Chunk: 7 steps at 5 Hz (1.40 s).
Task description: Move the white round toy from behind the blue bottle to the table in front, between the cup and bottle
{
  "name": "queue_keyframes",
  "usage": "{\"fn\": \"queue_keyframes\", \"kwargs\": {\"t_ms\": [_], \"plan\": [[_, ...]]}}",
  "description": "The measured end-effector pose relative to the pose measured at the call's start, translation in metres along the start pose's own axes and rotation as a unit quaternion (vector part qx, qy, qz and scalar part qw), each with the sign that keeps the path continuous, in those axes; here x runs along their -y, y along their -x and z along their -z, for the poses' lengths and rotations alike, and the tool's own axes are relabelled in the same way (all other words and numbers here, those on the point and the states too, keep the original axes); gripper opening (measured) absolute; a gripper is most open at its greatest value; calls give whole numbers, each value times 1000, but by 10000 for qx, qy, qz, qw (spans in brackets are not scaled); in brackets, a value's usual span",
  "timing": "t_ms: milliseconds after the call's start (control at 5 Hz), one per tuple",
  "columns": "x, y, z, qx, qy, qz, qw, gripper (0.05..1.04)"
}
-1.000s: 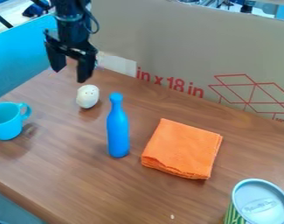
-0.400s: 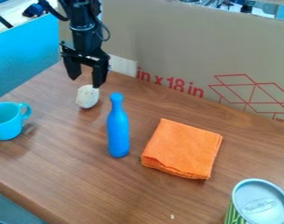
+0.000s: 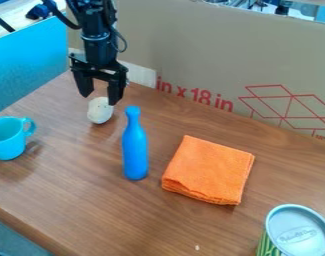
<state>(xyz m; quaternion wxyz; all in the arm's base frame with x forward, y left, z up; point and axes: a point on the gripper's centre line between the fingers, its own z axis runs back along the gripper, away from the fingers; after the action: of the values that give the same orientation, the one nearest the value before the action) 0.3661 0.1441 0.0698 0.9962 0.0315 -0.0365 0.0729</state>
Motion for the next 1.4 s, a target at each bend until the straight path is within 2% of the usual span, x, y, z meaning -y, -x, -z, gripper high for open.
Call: {"fn": "queue_keyframes", "kwargs": {"t_ms": [200,400,600,800,1000,1200,1400], "plan": [[-5,10,6,-494,-566,-202,9970,1001],[-9,8,11,-597,-596,-274,9961,1001],[-8,10,27,-758,-423,-259,9959,1001],[-6,9,29,-722,-277,-319,9965,1001],[-9,8,30,-667,-158,-438,9967,948],[-6,9,32,-654,-61,-489,9966,722],[-2,9,9,-369,128,-256,9989,640]]}}
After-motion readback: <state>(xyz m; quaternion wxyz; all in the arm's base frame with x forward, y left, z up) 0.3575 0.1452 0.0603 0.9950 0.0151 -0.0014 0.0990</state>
